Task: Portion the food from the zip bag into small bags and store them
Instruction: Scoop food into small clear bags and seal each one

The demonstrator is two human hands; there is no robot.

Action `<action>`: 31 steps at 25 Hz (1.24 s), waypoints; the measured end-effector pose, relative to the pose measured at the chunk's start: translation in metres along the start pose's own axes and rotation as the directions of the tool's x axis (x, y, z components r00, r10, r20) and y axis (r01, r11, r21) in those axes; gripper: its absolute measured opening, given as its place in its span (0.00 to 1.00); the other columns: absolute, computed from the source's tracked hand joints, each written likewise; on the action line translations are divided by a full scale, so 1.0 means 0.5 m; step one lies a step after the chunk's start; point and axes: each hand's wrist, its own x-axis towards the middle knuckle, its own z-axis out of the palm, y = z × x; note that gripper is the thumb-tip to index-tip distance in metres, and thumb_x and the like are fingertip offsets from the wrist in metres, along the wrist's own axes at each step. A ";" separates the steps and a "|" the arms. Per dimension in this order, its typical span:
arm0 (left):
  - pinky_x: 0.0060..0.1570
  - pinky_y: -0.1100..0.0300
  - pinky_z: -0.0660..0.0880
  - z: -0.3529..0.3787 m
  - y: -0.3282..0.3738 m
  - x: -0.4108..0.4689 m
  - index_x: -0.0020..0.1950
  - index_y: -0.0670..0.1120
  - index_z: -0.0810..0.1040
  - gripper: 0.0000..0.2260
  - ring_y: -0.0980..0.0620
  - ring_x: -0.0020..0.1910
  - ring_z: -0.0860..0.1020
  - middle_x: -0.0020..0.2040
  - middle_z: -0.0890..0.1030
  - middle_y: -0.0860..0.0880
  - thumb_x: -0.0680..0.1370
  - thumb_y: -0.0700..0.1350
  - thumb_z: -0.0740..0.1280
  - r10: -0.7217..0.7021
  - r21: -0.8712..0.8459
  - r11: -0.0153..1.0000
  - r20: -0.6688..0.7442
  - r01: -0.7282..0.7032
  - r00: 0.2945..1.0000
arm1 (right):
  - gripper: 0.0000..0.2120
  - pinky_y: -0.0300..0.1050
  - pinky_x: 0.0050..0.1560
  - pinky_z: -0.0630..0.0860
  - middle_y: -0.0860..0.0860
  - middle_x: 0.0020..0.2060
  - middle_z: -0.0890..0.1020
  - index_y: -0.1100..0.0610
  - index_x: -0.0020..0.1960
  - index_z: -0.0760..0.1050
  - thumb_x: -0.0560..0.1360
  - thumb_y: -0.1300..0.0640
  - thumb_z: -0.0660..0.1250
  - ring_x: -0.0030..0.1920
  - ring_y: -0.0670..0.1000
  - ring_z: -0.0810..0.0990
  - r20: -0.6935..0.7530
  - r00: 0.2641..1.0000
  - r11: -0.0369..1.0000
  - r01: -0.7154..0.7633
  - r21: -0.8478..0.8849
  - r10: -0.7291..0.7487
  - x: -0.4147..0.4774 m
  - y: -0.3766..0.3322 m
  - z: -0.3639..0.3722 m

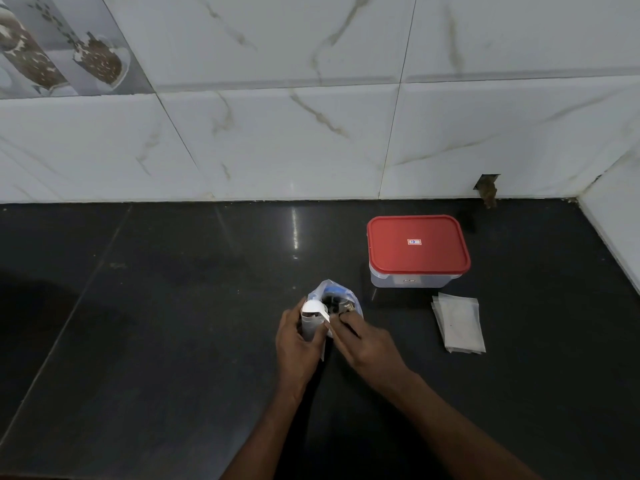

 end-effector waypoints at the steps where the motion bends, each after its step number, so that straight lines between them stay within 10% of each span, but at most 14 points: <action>1: 0.54 0.69 0.75 0.000 0.001 0.002 0.67 0.50 0.77 0.25 0.63 0.57 0.78 0.57 0.79 0.56 0.72 0.38 0.77 -0.003 0.009 1.000 -0.001 0.003 1.000 | 0.12 0.37 0.34 0.78 0.54 0.49 0.79 0.61 0.58 0.75 0.75 0.61 0.68 0.40 0.47 0.80 -0.045 0.999 1.000 0.021 -0.015 -0.021 -0.006 0.004 0.002; 7: 0.54 0.59 0.79 0.004 0.004 0.001 0.65 0.53 0.77 0.23 0.60 0.56 0.80 0.55 0.80 0.57 0.72 0.41 0.77 0.022 -0.003 1.000 -0.022 -0.022 1.000 | 0.10 0.40 0.40 0.79 0.55 0.46 0.82 0.63 0.56 0.80 0.79 0.59 0.64 0.40 0.47 0.81 -0.152 0.978 0.985 -0.127 0.115 0.144 0.005 0.012 0.002; 10: 0.55 0.60 0.78 0.001 0.008 -0.003 0.63 0.57 0.76 0.23 0.62 0.56 0.80 0.55 0.80 0.59 0.72 0.42 0.78 0.034 0.002 0.999 -0.043 -0.034 0.998 | 0.07 0.41 0.37 0.78 0.48 0.38 0.82 0.58 0.51 0.83 0.74 0.62 0.72 0.33 0.42 0.80 0.002 0.716 0.624 -0.610 0.489 0.698 0.044 0.029 -0.027; 12: 0.56 0.59 0.78 -0.001 0.011 -0.008 0.63 0.57 0.76 0.23 0.62 0.56 0.80 0.56 0.80 0.60 0.72 0.42 0.78 0.045 0.005 0.999 -0.059 -0.045 0.997 | 0.03 0.41 0.32 0.79 0.45 0.36 0.83 0.56 0.47 0.82 0.73 0.60 0.73 0.30 0.41 0.80 0.256 0.537 0.377 -0.793 0.479 0.803 0.054 0.058 -0.037; 18: 0.53 0.64 0.78 0.003 0.035 -0.011 0.67 0.55 0.75 0.25 0.62 0.56 0.79 0.56 0.79 0.59 0.72 0.42 0.77 0.094 0.012 0.996 -0.018 -0.094 0.995 | 0.17 0.45 0.48 0.76 0.51 0.60 0.74 0.52 0.62 0.76 0.78 0.44 0.63 0.54 0.52 0.79 0.346 0.661 0.738 -0.651 -0.178 0.666 0.046 0.061 -0.044; 21: 0.54 0.65 0.77 0.006 0.048 -0.008 0.69 0.51 0.75 0.26 0.62 0.56 0.79 0.57 0.79 0.58 0.72 0.46 0.77 0.084 -0.010 0.996 -0.013 -0.084 0.996 | 0.18 0.42 0.46 0.77 0.47 0.56 0.76 0.52 0.61 0.78 0.75 0.43 0.67 0.49 0.45 0.78 0.146 0.811 0.799 -0.584 0.142 0.567 0.057 0.003 -0.072; 27: 0.55 0.69 0.75 0.001 0.067 -0.004 0.72 0.56 0.71 0.35 0.65 0.60 0.77 0.61 0.77 0.61 0.67 0.45 0.80 0.026 -0.070 0.997 0.134 -0.016 0.991 | 0.10 0.39 0.44 0.80 0.47 0.40 0.85 0.56 0.52 0.82 0.72 0.65 0.71 0.40 0.47 0.84 0.351 0.611 0.377 -0.750 0.543 0.710 0.098 -0.007 -0.083; 31: 0.55 0.48 0.82 -0.006 0.062 0.019 0.62 0.52 0.81 0.23 0.47 0.55 0.84 0.55 0.86 0.49 0.67 0.41 0.77 -0.017 -0.323 0.941 0.253 0.101 0.967 | 0.16 0.39 0.50 0.79 0.49 0.43 0.85 0.55 0.59 0.79 0.74 0.66 0.71 0.46 0.45 0.84 0.386 0.610 0.255 -0.707 0.659 0.692 0.093 0.034 -0.099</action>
